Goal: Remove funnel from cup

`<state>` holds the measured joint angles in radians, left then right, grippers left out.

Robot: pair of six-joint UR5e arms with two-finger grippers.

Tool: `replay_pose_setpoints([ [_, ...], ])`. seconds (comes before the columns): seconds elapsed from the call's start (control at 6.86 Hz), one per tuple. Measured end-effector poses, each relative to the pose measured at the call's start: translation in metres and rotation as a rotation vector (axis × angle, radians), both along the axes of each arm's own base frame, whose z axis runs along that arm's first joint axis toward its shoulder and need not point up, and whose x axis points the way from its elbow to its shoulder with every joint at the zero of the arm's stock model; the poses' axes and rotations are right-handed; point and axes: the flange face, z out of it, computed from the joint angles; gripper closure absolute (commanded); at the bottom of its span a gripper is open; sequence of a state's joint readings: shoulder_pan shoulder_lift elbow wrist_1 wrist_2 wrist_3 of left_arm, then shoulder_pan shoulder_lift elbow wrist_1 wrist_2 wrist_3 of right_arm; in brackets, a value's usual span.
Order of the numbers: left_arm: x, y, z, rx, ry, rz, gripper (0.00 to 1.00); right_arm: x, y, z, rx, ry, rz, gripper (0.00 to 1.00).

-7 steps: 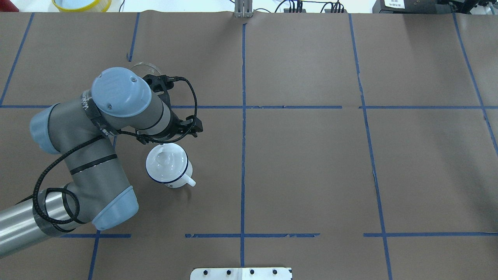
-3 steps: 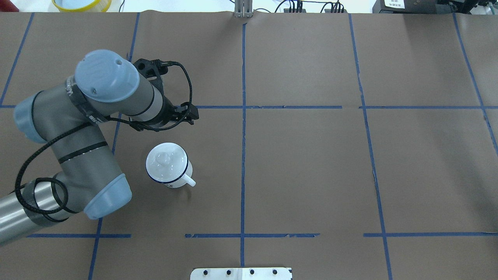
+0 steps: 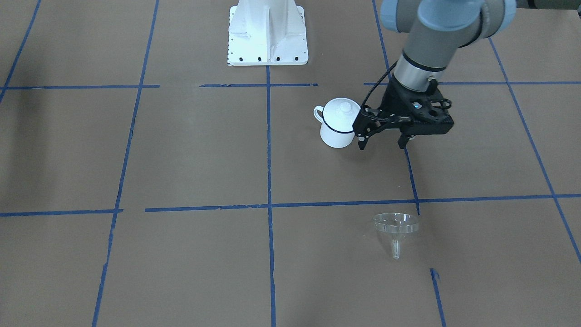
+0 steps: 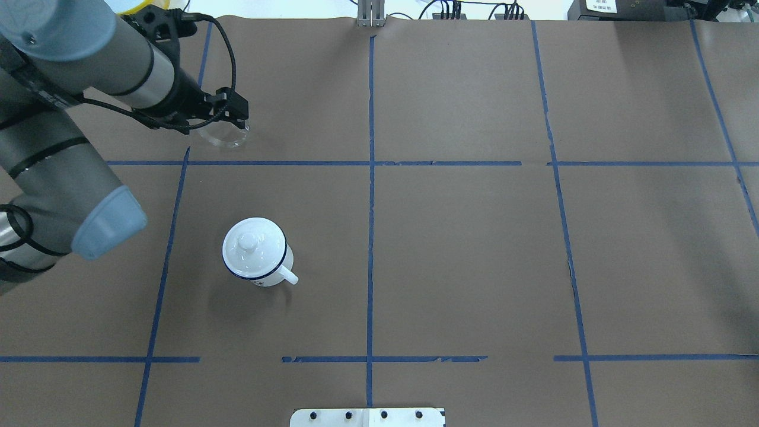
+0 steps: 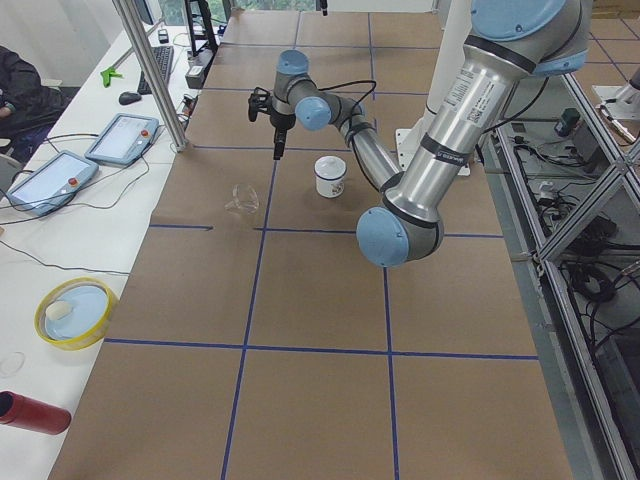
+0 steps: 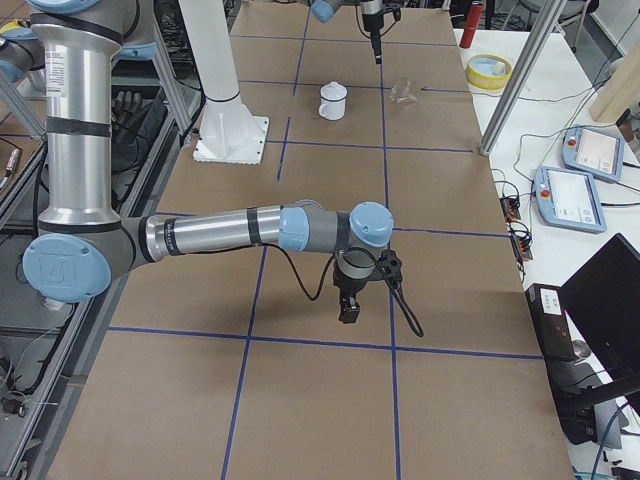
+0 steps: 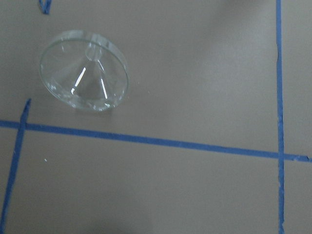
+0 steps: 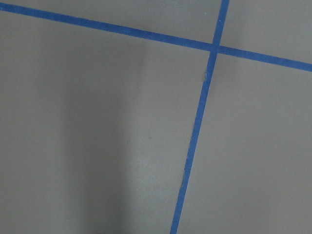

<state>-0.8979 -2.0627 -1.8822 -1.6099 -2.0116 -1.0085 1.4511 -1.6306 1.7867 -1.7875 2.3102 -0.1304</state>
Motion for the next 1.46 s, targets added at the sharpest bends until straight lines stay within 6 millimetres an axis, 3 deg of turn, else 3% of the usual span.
replay_pose_setpoints([
  [0.44, -0.108, -0.031, 0.096, 0.088, -0.065, 0.066, 0.00, 0.000, 0.000, 0.000, 0.001, 0.000, 0.000, 0.00],
  [0.73, -0.195, -0.048, 0.178, 0.119, -0.116, 0.140, 0.00, 0.000, 0.000, 0.000, 0.000, 0.000, 0.000, 0.00],
  [1.17, -0.298, -0.005, 0.310, 0.085, -0.192, 0.220, 0.00, 0.000, 0.000, 0.000, 0.001, 0.000, 0.000, 0.00],
  [1.46, -0.351, 0.036, 0.367, 0.011, -0.202, 0.204, 0.00, 0.000, 0.000, -0.001, 0.001, 0.000, 0.000, 0.00],
])
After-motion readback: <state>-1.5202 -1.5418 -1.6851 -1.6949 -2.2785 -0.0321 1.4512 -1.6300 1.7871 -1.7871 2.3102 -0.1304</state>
